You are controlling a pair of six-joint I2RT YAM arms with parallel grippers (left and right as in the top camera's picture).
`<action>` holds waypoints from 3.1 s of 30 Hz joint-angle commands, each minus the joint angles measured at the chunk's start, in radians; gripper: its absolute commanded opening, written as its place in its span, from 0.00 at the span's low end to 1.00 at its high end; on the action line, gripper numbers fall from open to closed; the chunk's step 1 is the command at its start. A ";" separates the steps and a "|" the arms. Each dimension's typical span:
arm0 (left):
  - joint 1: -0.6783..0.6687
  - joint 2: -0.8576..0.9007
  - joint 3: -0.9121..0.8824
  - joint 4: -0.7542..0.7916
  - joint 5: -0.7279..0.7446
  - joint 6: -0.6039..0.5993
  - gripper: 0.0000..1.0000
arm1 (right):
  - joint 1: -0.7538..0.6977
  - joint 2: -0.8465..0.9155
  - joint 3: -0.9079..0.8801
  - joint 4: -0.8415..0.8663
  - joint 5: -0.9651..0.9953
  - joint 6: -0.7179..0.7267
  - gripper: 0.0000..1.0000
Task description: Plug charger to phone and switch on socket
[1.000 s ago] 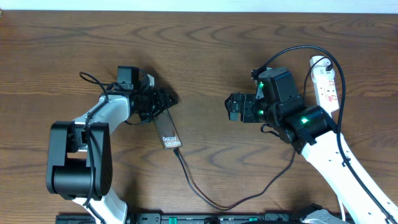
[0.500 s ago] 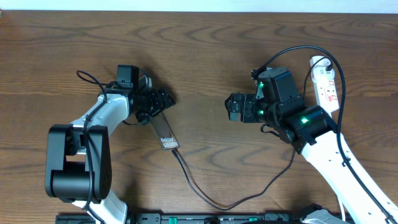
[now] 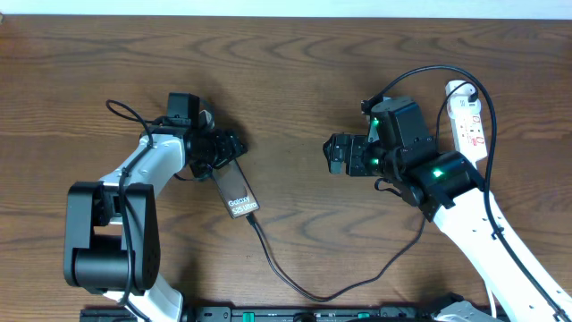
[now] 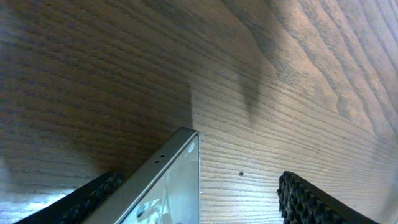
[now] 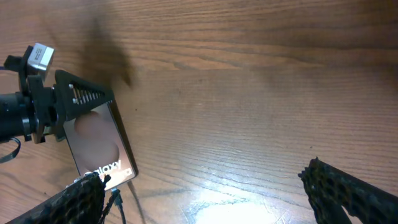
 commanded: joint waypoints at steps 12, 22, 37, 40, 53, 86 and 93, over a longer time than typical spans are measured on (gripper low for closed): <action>0.006 0.071 -0.058 -0.069 -0.179 0.003 0.83 | -0.003 -0.010 0.014 -0.001 0.012 -0.004 0.99; 0.006 0.071 -0.058 -0.079 -0.189 0.003 0.87 | -0.003 -0.010 0.014 -0.001 0.012 -0.003 0.99; 0.006 0.025 0.000 -0.109 -0.335 0.141 0.95 | -0.003 -0.010 0.014 -0.016 0.056 -0.004 0.99; 0.006 -0.057 0.035 -0.147 -0.377 0.208 0.95 | -0.003 -0.010 0.014 -0.015 0.056 -0.004 0.99; -0.043 -0.558 0.054 -0.196 -0.377 0.369 0.95 | -0.003 -0.010 0.014 -0.016 0.056 -0.004 0.99; -0.053 -0.678 0.053 -0.203 -0.375 0.369 0.96 | -0.005 -0.010 0.014 -0.060 0.056 -0.004 0.99; -0.053 -0.678 0.053 -0.203 -0.375 0.369 0.96 | -0.092 -0.010 0.024 -0.035 -0.018 -0.043 0.99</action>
